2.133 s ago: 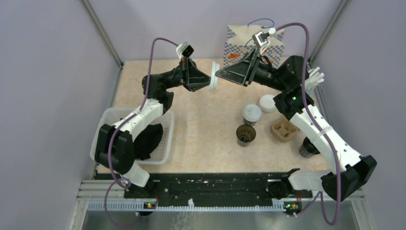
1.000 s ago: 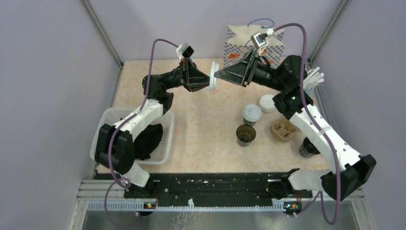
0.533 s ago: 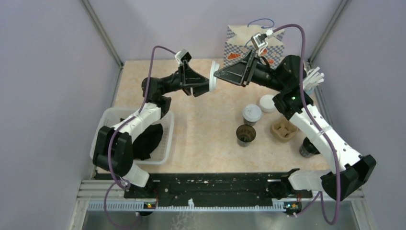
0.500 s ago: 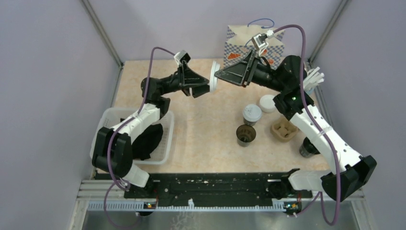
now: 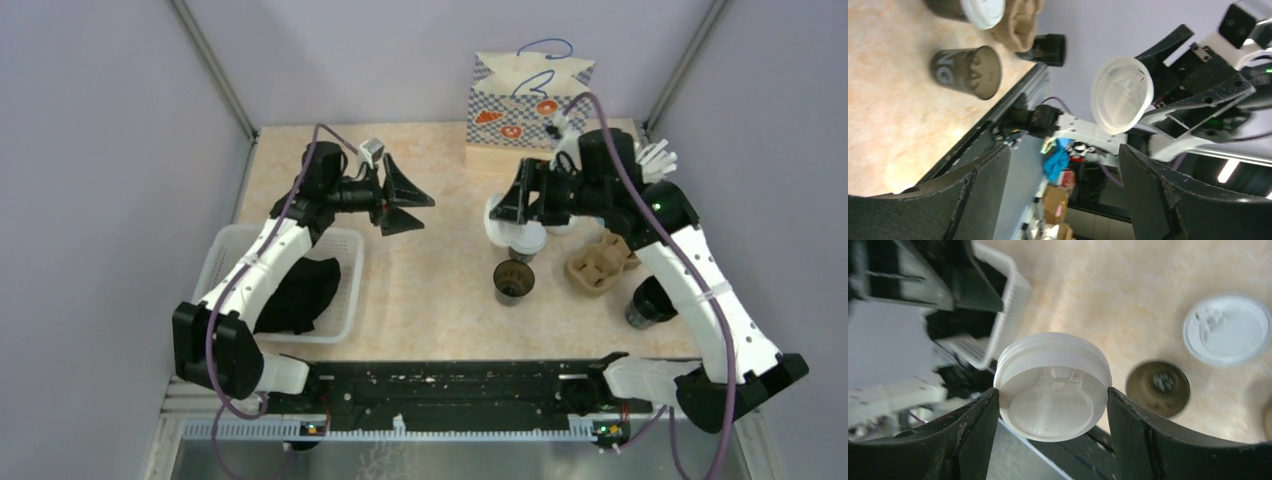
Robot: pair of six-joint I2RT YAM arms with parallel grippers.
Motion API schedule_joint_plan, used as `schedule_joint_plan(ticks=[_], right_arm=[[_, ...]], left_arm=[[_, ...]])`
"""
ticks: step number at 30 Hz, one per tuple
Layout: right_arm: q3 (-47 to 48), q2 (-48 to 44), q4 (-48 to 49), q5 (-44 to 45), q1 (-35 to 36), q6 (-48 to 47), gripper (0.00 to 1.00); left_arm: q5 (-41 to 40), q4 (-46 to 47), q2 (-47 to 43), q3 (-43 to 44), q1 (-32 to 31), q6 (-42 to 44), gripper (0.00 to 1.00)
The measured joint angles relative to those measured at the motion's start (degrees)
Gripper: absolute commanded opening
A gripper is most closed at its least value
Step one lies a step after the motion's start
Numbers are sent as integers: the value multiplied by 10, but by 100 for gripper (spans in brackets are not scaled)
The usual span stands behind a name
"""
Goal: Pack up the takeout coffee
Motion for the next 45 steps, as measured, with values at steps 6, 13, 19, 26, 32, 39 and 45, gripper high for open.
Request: schedule_joint_plan(ticks=[6, 13, 19, 26, 32, 39, 45], right_arm=[[40, 92, -210, 179, 120, -42, 71], [42, 183, -303, 288, 150, -43, 71], [41, 233, -302, 327, 162, -44, 73], [20, 259, -269, 341, 162, -43, 73], [-3, 275, -246, 343, 162, -43, 74], [-36, 277, -221, 347, 153, -43, 75], [-47, 276, -208, 345, 144, -44, 75]], left_arm=[[-72, -144, 6, 13, -74, 143, 89], [-114, -148, 10, -39, -115, 185, 93], [-127, -148, 25, -42, -115, 209, 97], [-129, -158, 26, -41, -115, 232, 97], [-129, -172, 31, -37, -115, 249, 97], [-126, -188, 41, -20, -115, 261, 98], [-124, -190, 53, -8, -115, 266, 98]])
